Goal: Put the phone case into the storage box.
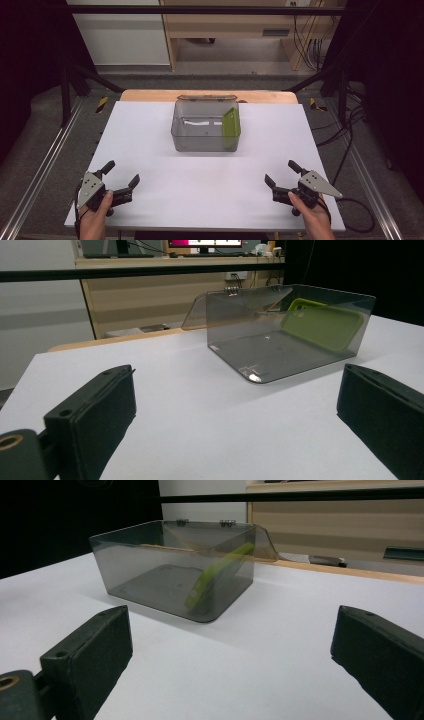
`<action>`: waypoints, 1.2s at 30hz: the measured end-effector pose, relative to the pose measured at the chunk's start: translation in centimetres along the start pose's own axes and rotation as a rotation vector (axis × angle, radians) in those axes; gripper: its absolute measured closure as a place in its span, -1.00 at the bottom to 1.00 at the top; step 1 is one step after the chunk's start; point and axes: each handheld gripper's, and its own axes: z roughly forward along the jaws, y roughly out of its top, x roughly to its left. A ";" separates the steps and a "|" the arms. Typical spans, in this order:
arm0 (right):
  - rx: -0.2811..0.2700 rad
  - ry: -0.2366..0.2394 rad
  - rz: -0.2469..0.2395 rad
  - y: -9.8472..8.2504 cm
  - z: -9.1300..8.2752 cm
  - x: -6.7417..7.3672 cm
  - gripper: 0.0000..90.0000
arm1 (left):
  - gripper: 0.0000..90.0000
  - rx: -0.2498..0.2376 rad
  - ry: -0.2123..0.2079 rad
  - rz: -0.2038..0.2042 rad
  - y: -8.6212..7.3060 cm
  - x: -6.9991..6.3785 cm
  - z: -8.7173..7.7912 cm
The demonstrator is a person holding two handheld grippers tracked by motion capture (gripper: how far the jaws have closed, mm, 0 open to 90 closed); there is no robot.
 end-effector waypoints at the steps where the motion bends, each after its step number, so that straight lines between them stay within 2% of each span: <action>1: 0.002 0.000 0.000 0.0 0.1 0.0 -0.92 | -0.95 0.000 0.000 0.000 0.0 0.0 0.0; 20: 0.010 -0.011 -0.030 -0.4 2.1 0.2 -0.92 | -0.97 0.004 -0.013 -0.006 -0.1 -0.1 0.2; 26: 0.002 -0.009 -0.033 -0.2 2.8 0.3 -0.92 | -0.97 0.002 -0.017 -0.022 -0.1 -0.1 0.2; 30: 0.007 -0.006 -0.053 -0.1 3.4 0.3 -0.92 | -0.97 -0.001 -0.020 -0.027 -0.1 -0.1 0.2; 36: 0.014 -0.017 -0.050 -0.1 4.5 0.1 -0.91 | -0.97 -0.003 -0.032 -0.033 -0.1 -0.3 0.4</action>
